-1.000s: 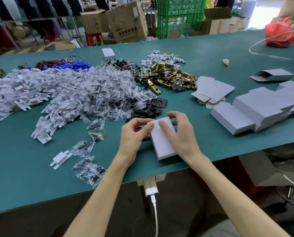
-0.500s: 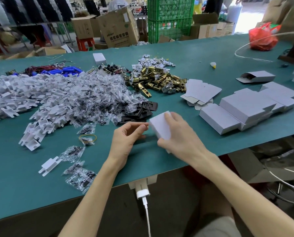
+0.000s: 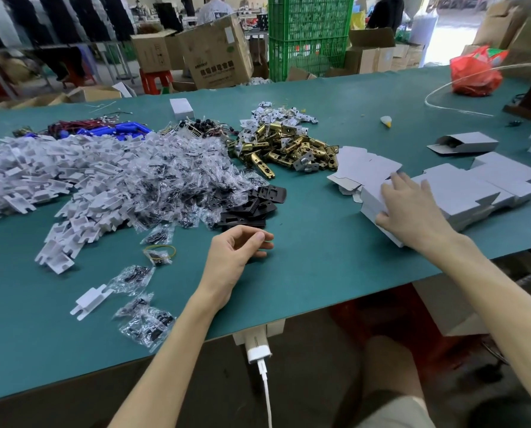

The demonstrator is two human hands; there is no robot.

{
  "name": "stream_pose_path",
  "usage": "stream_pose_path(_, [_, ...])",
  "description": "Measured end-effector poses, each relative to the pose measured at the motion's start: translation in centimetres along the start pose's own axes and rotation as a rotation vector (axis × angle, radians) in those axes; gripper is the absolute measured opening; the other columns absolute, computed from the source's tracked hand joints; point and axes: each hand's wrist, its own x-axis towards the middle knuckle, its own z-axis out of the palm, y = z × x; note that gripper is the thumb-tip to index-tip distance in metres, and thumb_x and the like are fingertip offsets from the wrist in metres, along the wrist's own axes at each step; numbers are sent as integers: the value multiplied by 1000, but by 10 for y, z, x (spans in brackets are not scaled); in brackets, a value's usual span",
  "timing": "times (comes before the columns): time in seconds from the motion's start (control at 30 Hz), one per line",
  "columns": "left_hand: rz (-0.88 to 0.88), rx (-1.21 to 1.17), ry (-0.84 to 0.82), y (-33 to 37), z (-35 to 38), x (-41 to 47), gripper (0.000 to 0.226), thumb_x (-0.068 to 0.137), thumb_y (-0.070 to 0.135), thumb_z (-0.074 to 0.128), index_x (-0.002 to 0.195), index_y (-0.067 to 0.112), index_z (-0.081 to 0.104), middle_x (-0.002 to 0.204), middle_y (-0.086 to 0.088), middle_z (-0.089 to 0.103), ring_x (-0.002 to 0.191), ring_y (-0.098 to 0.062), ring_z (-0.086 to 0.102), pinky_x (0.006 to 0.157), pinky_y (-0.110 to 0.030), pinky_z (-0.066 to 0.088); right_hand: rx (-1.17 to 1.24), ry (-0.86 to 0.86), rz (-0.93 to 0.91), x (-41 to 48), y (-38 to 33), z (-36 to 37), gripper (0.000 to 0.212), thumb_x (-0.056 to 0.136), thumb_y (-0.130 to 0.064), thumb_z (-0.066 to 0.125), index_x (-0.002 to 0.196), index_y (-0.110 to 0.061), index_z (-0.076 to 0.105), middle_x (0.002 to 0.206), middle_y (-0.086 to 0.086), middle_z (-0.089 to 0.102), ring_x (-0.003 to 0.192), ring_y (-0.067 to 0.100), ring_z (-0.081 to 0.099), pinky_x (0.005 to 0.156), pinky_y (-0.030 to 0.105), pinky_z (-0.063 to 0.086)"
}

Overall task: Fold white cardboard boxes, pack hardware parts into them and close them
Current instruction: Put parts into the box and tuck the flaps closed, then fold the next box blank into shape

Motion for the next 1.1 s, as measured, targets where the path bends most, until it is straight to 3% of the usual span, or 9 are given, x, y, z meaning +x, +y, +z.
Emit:
stream_pose_path(0.07, [-2,6,-3,0,0,1,12,102,9,64,106,2,74,104,-9,79,96,-26,77,79,-28,61,84,68,-97,-1,-8,6,45,94,-7,56,137,4,47,162,20,26,154,30,16,125,43,11])
stream_pose_path(0.17, [-6,16,1,0,0,0,12,102,9,64,105,2,73,103,-9,79,96,-26,77,79,-27,61,475,62,-239,-6,-34,9,59,96,-7,58,152,-4,41,166,5,27,154,19,21,120,22,11])
stream_pose_path(0.3, [-4,24,5,1,0,-1,12,102,8,64,105,2,73,103,-9,79,95,-26,77,79,-27,61,701,6,-133,4,-44,29,58,96,-11,58,152,-12,45,158,2,44,145,21,40,119,28,26])
stream_pose_path(0.4, [-7,22,11,1,0,-1,11,102,7,64,104,2,73,102,-9,79,94,-26,77,79,-27,61,899,0,-9,8,-29,44,59,94,2,52,152,-10,45,152,5,50,142,19,46,121,34,33])
stream_pose_path(0.53, [-9,39,8,2,0,-2,11,102,8,64,104,2,74,102,-8,79,94,-25,77,79,-26,60,1144,-20,-26,11,-12,54,59,95,12,52,151,-6,44,146,-5,51,141,12,46,114,21,37])
stream_pose_path(0.63, [-15,38,9,3,0,-2,12,102,7,63,104,1,73,103,-9,79,95,-25,77,78,-26,60,1182,-34,-48,14,-7,55,57,95,14,52,149,-4,45,145,-3,52,138,11,47,105,7,38])
stream_pose_path(0.87, [-22,34,16,6,0,-4,11,102,5,63,104,0,72,102,-10,79,94,-26,77,79,-28,61,1062,-24,-97,21,18,53,55,91,18,49,141,-4,56,142,5,58,133,12,53,113,20,38])
stream_pose_path(0.93, [-23,38,13,6,0,-4,11,102,5,63,104,0,72,102,-10,79,94,-25,77,79,-28,61,1020,-21,-81,23,28,52,55,90,18,50,140,-4,58,141,6,60,133,13,55,117,29,37])
stream_pose_path(1.1, [-26,82,0,5,3,-3,12,102,8,63,100,5,75,99,-8,79,93,-23,77,82,-31,62,934,41,-32,27,28,51,42,94,0,59,131,-18,67,130,0,68,121,11,61,112,28,40])
